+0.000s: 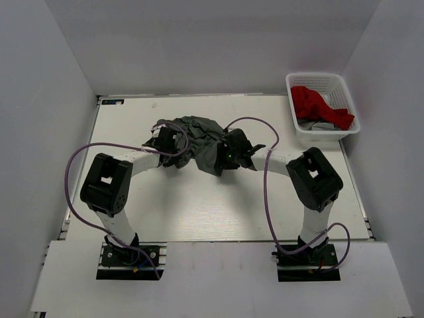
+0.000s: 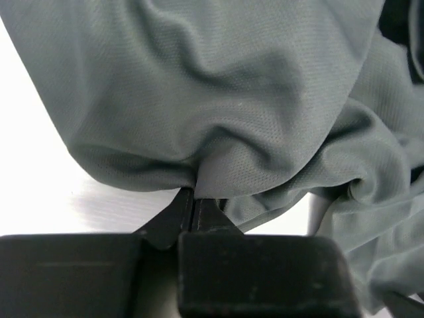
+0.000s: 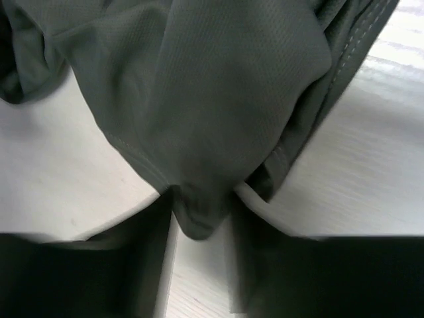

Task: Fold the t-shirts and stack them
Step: Flatten out the tshirt

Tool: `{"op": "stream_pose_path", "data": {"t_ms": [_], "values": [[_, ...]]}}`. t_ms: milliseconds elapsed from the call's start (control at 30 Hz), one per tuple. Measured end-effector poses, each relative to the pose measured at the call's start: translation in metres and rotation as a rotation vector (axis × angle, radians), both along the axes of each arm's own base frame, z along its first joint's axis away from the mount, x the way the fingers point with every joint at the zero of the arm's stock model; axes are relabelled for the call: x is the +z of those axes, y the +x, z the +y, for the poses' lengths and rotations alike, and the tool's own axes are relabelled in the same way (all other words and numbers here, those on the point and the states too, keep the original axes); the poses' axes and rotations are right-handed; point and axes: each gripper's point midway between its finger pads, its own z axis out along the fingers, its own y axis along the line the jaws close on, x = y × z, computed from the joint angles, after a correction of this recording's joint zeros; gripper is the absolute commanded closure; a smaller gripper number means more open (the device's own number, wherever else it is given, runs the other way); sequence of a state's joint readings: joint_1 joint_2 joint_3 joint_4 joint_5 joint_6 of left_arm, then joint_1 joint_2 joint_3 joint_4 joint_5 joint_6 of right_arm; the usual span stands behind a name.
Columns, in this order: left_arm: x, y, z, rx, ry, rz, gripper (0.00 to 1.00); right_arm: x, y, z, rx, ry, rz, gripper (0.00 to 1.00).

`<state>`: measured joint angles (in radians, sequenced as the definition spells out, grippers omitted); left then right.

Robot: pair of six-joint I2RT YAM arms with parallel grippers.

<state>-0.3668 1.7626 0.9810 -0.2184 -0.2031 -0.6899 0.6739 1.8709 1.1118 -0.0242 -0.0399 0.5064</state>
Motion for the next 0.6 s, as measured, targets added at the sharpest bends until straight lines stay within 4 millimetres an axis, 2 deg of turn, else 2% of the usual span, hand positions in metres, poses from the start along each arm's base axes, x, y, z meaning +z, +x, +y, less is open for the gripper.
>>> {"op": "stream_pose_path", "data": {"t_ms": [33, 67, 233, 333, 433, 500, 600], "values": [[0.0, 0.0, 0.0, -0.001, 0.002, 0.002, 1.0, -0.002, 0.001, 0.003, -0.01, 0.006, 0.006, 0.81], [0.0, -0.001, 0.0, -0.003, 0.004, 0.003, 1.0, -0.003, 0.002, 0.005, -0.023, 0.011, 0.01, 1.0], [0.003, -0.008, 0.001, -0.015, 0.026, 0.02, 1.0, -0.001, 0.006, 0.009, -0.074, 0.028, 0.004, 1.0], [0.021, -0.014, 0.004, -0.025, 0.028, -0.004, 1.0, 0.017, 0.008, 0.002, -0.107, 0.024, -0.042, 1.0], [0.069, -0.016, 0.007, -0.034, 0.002, -0.12, 1.0, 0.065, 0.013, -0.009, -0.144, 0.056, -0.147, 1.0], [0.111, -0.019, 0.01, -0.038, -0.024, -0.231, 1.0, 0.111, 0.016, -0.017, -0.171, 0.097, -0.251, 1.0], [0.183, -0.028, 0.017, -0.033, -0.07, -0.426, 1.0, 0.18, 0.018, -0.044, -0.261, 0.141, -0.408, 1.0]]}}
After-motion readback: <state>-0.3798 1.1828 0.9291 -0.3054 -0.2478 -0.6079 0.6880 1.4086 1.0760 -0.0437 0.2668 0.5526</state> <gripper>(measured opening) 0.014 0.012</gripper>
